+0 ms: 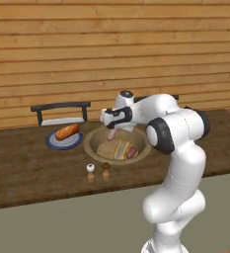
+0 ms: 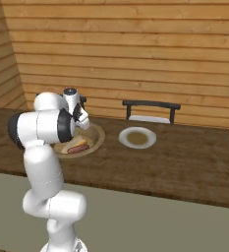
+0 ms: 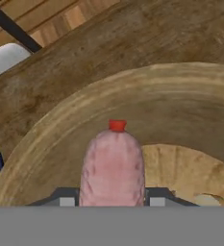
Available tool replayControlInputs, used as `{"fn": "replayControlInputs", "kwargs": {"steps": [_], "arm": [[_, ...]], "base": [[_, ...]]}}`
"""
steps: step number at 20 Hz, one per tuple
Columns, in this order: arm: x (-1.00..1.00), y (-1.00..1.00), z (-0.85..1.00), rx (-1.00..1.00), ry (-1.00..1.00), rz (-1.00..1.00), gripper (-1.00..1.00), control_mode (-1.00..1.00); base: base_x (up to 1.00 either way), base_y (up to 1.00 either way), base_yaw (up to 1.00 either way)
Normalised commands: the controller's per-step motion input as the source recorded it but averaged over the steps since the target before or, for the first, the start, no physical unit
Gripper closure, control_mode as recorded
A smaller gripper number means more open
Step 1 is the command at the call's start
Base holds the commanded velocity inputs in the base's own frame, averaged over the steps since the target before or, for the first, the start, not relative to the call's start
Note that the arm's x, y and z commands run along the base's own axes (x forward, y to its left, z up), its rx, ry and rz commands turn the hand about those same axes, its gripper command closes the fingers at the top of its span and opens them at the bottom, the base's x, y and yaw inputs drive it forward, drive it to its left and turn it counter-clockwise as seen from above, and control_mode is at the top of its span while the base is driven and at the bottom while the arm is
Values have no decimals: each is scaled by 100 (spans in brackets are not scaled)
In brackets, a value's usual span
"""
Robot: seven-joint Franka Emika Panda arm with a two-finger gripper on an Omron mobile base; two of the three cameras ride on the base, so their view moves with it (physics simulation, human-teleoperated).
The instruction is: Place one bun and one sausage from the bowl on each plate.
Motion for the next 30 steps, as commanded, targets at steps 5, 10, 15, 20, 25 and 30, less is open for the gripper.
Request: {"fn": "replayControlInputs", "kwargs": {"steps": [5,10,15,20,25,30], "arm": [[-19,98,31,0,4,0,100,-100],[6,100,-4,0,13,-2,100,-100],[22,92,-1,0,16,-4,100,-100],[48,66,-16,0,23,-8,100,-100],[52,31,-37,0,21,-10,100,-100],[13,10,-47,0,-5,-4,100,-100]], "base": [[0,0,0],[0,0,0],[0,0,0],[0,0,0],[0,0,0],[0,0,0]]}}
